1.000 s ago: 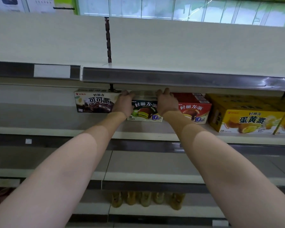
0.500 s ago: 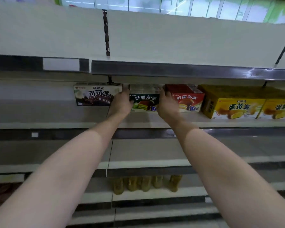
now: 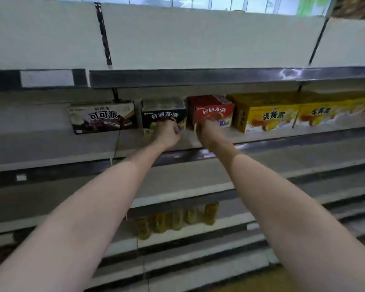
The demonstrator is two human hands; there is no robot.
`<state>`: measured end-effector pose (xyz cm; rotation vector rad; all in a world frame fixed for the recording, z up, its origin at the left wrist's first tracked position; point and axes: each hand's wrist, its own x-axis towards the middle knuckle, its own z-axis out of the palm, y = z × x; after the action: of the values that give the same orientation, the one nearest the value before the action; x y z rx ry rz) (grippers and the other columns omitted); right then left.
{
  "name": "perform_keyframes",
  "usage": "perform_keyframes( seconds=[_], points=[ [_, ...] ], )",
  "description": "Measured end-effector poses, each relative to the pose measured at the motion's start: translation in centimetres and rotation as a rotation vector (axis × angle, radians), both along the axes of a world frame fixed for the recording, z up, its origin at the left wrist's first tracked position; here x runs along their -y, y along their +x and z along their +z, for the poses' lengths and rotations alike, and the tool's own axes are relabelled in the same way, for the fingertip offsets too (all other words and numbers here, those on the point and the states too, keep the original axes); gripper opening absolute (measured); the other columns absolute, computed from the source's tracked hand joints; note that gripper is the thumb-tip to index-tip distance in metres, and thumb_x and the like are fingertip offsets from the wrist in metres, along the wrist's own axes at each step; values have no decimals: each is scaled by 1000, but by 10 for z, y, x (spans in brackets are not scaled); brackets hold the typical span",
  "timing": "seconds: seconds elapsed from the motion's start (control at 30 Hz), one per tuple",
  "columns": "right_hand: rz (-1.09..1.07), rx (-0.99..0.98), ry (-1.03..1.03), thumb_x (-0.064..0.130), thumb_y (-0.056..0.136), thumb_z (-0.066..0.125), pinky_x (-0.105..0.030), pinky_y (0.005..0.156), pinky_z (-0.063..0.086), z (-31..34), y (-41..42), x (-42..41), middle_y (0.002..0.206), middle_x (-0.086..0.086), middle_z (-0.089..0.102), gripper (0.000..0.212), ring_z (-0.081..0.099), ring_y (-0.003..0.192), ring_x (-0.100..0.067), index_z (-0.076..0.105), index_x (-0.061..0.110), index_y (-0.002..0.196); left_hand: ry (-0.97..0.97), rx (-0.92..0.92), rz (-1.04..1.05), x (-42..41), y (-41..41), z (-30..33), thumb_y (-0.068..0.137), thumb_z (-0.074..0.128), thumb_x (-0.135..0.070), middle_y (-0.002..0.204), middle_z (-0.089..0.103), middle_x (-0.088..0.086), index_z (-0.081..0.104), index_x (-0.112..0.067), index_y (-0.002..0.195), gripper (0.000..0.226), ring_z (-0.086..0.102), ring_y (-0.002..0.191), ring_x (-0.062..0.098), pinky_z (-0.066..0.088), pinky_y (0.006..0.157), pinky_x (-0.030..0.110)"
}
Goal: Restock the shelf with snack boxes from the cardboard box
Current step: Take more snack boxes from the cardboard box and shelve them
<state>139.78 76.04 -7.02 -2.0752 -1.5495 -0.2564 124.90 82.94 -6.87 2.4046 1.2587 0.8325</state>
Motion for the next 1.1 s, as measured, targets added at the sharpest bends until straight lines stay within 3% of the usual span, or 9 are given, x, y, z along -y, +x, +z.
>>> perform_keyframes(
  seconds=[0.13,0.27,0.33,0.5,0.6,0.77,0.93,1.03,1.1],
  points=[
    [-41,9,72,11,94,46,-40,73,46,-11,37,36,105,-19,62,21,60,94,-38,56,7,112,-36,49,-48,36,52,1,83,62,-9,87,71,9,66,-18,74,14,67,80,29,56,72,35],
    [-123,-16,63,10,96,48,-38,71,42,-22,92,91,107,-17,60,22,59,94,-36,55,8,116,-65,22,-140,78,116,1,87,58,-8,79,62,9,57,-13,72,16,61,76,27,42,61,31],
    [-155,-50,41,10,95,51,-35,71,42,-34,124,122,108,-17,60,17,59,94,-36,56,8,111,-94,-23,-175,98,150,-5,87,57,-14,75,65,9,57,-13,69,18,65,74,29,46,59,33],
    [-226,-145,-37,10,97,45,-40,75,45,-75,203,212,102,-21,60,11,58,92,-39,54,5,100,-184,-163,-291,167,241,-40,93,53,-19,80,68,14,57,-18,75,18,68,69,28,61,68,43],
    [-320,-204,-71,8,91,49,-39,78,47,-107,248,270,102,-19,61,7,57,96,-36,55,9,94,-211,-208,-372,218,292,-69,89,57,-22,75,65,8,57,-18,72,18,65,68,24,59,72,37],
    [-462,-295,-111,13,93,48,-36,75,45,-157,318,366,98,-15,59,3,56,92,-33,50,14,91,-256,-322,-557,302,376,-115,86,58,-15,74,65,13,59,-13,77,9,63,61,25,50,53,31],
    [-616,-390,-124,16,91,51,-35,73,46,-197,364,459,96,-15,64,5,59,89,-33,48,20,89,-265,-392,-711,385,452,-154,88,63,-17,92,69,16,60,-13,81,9,66,86,31,51,70,31],
    [-740,-479,-84,24,87,48,-36,70,48,-221,385,507,93,-14,64,2,61,87,-35,48,22,86,-222,-471,-799,429,496,-179,87,61,-20,91,68,13,54,-18,73,17,64,86,29,55,76,36],
    [-825,-521,-68,27,85,48,-36,70,47,-237,395,540,96,-16,64,16,62,89,-36,57,15,91,-183,-513,-876,459,521,-195,85,61,-18,83,65,9,49,-22,65,24,64,83,27,53,72,34]
  ],
)
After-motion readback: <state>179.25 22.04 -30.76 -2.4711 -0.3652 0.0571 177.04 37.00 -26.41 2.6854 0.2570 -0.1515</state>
